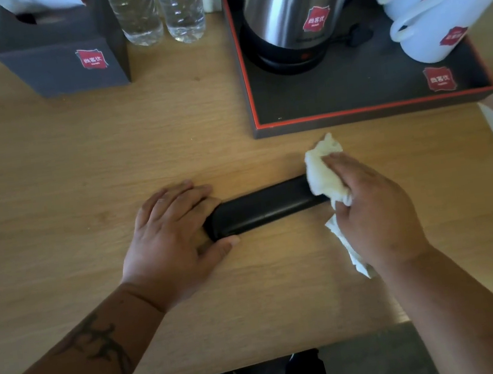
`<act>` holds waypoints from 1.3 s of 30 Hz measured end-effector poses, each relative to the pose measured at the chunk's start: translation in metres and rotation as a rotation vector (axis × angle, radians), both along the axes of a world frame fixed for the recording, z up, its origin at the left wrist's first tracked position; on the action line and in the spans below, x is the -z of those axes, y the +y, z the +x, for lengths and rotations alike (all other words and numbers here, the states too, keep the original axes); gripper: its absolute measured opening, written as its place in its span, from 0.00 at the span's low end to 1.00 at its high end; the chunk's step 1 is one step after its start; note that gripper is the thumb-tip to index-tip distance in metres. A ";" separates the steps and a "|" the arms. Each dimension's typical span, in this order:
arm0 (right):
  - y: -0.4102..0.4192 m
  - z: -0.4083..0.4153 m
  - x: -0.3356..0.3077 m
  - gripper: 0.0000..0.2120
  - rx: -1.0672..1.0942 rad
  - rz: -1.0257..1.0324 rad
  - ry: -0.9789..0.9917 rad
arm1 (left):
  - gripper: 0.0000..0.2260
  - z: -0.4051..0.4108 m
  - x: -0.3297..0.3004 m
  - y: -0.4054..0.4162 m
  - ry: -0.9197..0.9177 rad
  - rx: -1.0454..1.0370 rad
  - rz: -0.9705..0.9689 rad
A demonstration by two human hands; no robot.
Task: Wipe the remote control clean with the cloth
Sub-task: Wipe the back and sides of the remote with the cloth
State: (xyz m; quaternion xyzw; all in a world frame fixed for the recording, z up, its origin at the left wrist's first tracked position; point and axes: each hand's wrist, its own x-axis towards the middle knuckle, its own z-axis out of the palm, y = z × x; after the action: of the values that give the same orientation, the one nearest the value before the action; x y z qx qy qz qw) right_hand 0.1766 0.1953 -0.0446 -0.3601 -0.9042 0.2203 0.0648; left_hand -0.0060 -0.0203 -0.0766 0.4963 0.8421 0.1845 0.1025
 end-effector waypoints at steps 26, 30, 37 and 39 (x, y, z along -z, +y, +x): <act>-0.026 0.002 -0.044 0.25 -0.405 -0.100 0.196 | 0.22 0.000 -0.019 0.000 -0.159 -0.139 0.122; 0.021 -0.009 -0.027 0.26 -0.401 0.076 -0.119 | 0.20 0.032 -0.054 -0.001 -0.216 -0.450 0.313; 0.024 -0.019 -0.028 0.25 -0.568 0.090 -0.319 | 0.47 0.088 -0.033 0.049 0.019 -0.328 -0.046; 0.029 -0.019 -0.027 0.25 -0.566 0.061 -0.335 | 0.53 0.089 -0.024 0.047 -0.027 -0.448 -0.010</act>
State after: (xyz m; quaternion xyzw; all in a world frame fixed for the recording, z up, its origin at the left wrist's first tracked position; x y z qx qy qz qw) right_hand 0.1572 0.2242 -0.0175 -0.1237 -0.9726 0.1400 -0.1380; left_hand 0.0825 0.0267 -0.0524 0.2937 0.9309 0.2049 0.0725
